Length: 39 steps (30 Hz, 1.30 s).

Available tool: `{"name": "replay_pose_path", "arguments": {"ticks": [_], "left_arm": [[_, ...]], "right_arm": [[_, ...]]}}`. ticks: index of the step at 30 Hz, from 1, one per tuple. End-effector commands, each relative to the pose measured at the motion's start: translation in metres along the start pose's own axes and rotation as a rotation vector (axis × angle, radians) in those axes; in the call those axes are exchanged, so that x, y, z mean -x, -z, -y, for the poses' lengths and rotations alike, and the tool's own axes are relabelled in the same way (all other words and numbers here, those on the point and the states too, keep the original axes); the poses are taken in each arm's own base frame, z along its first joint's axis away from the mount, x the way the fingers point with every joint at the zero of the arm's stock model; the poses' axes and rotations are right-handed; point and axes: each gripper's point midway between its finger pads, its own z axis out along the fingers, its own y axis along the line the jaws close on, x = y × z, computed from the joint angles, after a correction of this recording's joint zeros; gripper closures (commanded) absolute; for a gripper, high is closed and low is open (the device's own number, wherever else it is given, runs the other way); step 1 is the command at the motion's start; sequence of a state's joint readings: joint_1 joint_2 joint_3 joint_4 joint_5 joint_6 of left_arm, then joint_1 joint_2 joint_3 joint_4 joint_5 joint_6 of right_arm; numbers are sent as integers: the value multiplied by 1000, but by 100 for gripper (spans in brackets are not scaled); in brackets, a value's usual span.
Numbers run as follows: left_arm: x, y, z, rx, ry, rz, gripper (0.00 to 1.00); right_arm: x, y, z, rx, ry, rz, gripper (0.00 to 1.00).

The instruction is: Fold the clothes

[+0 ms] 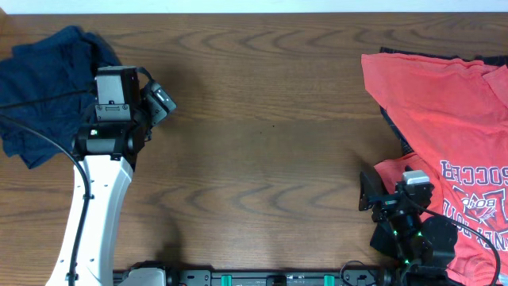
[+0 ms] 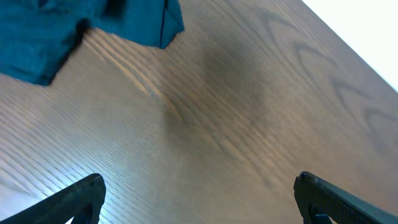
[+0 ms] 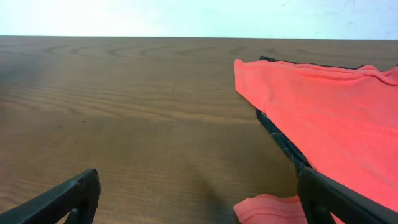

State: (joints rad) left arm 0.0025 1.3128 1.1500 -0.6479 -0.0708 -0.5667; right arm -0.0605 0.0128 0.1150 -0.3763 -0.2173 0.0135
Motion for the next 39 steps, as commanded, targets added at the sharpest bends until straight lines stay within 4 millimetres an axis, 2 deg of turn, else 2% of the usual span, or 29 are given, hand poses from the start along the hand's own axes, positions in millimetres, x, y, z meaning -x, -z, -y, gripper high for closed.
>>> {"name": "replay_pose_path", "arguments": {"ticks": [1, 4, 6, 12, 18, 23, 27, 31, 34, 39], "left_arm": [[9, 3, 1, 11, -186, 34, 2], [22, 6, 10, -15, -401, 97, 2], [37, 14, 19, -36, -522, 172, 2], [68, 67, 34, -74, -691, 388, 2], [70, 120, 27, -95, -728, 535, 2], [51, 145, 9, -112, -711, 612, 2], [23, 146, -11, -120, -705, 654, 2], [-7, 134, -32, -127, -700, 686, 2], [-29, 119, -43, -144, -698, 708, 2], [-68, 83, -54, -188, -725, 660, 2]], "right_arm": [[0, 0, -3, 15, 15, 4, 1], [0, 0, -3, 15, 15, 4, 1], [0, 0, -3, 15, 15, 4, 1], [0, 0, -3, 15, 15, 4, 1], [0, 0, -3, 15, 15, 4, 1], [0, 0, -3, 15, 15, 4, 1], [0, 0, -3, 15, 15, 4, 1], [0, 0, -3, 15, 15, 4, 1], [0, 0, -3, 15, 15, 4, 1], [0, 0, -3, 15, 15, 4, 1]]}}
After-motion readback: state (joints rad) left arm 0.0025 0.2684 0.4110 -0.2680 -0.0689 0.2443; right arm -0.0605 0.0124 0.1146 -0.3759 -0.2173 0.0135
